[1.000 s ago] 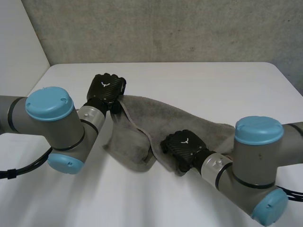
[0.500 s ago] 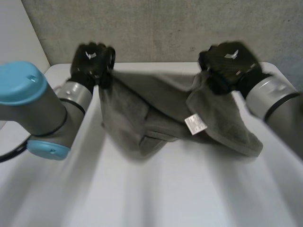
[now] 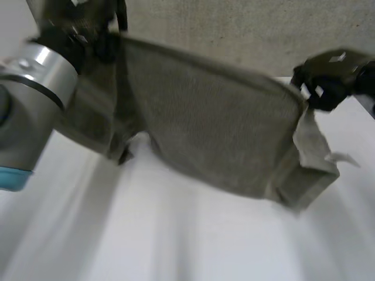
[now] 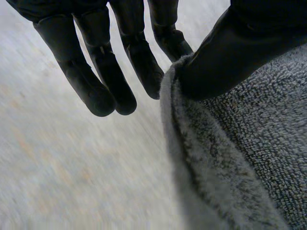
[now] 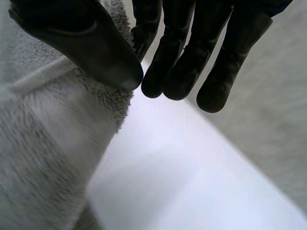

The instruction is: Fold the towel.

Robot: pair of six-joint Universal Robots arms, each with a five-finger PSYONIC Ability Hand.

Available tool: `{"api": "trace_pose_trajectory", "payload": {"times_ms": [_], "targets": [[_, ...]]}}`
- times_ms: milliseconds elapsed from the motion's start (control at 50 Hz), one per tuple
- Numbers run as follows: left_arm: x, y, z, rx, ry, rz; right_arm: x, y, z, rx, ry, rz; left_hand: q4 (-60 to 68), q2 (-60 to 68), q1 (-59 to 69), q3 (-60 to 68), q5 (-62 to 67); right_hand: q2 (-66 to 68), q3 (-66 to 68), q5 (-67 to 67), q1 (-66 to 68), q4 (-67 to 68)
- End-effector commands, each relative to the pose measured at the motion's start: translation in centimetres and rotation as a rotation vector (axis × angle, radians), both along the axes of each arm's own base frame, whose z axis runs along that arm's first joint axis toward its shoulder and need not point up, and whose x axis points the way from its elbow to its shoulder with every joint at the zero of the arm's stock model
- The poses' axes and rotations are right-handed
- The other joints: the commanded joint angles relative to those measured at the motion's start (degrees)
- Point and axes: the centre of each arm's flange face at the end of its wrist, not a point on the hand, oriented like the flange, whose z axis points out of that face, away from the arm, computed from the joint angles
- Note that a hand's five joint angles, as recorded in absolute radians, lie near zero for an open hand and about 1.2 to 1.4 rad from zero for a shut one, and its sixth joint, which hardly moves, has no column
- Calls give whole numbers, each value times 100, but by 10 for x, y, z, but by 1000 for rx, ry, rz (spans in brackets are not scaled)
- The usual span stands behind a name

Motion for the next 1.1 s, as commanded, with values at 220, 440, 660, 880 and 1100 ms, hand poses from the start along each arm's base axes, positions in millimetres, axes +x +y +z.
{"api": "trace_pose_trajectory", "payload": {"times_ms": [220,440,660,880,1100], "targets": [[-46,-92,-53,-158,-254,91,58,-88,-18,-520,-24,-22,-674,-720,-416,-855,-1592,287,289,145,349,272],[-36,-88,48,-561,98,171,61,-66,64,-1026,-253,25,-674,-720,-416,-855,-1592,287,289,145,349,272],[-11,-71,-66,-218,-97,61,60,-37,-20,-422,-83,179,-674,-720,-416,-855,-1592,287,289,145,349,272],[2,-21,-166,19,-339,-83,48,2,-132,-56,352,410,-674,-720,-416,-855,-1592,287,289,145,349,272],[4,-17,-175,-2,-415,-68,49,0,-157,17,333,388,-674,-720,-416,-855,-1592,-3530,-3527,-3671,-3468,-3545]]}}
